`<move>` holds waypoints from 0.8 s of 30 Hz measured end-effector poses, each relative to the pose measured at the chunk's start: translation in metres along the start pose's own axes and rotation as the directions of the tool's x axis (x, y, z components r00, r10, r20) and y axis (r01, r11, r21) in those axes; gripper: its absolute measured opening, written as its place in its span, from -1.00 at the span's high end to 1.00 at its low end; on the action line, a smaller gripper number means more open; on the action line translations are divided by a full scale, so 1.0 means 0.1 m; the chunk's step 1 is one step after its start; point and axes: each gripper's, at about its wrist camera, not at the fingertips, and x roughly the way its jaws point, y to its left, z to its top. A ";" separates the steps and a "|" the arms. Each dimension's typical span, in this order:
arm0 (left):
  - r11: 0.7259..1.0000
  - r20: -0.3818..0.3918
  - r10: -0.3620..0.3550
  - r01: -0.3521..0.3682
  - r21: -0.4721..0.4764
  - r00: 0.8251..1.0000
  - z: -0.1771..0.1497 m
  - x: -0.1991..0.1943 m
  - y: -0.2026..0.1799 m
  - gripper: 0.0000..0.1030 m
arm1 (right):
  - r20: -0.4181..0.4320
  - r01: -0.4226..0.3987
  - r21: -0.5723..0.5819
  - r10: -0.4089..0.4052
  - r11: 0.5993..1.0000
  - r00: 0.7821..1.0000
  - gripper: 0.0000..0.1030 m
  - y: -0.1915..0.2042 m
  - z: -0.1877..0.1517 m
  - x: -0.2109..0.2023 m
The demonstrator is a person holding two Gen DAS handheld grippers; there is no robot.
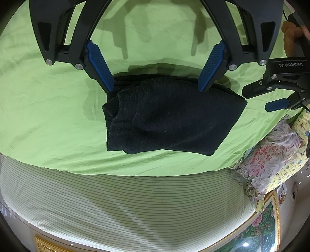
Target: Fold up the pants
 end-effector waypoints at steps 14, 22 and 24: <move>1.000 0.003 -0.007 0.007 -0.006 1.000 0.05 -0.02 0.01 -0.88 | 0.014 -0.002 0.008 0.001 1.000 1.000 -0.74 -0.01 0.04 -0.03; 1.000 0.004 -0.013 0.013 -0.011 1.000 0.09 -0.04 0.01 -0.88 | 0.024 0.000 0.010 0.000 1.000 1.000 -0.79 0.01 0.07 -0.06; 1.000 0.005 -0.012 0.012 -0.012 1.000 0.10 -0.04 0.01 -0.88 | 0.024 0.000 0.009 0.000 1.000 1.000 -0.79 0.01 0.07 -0.06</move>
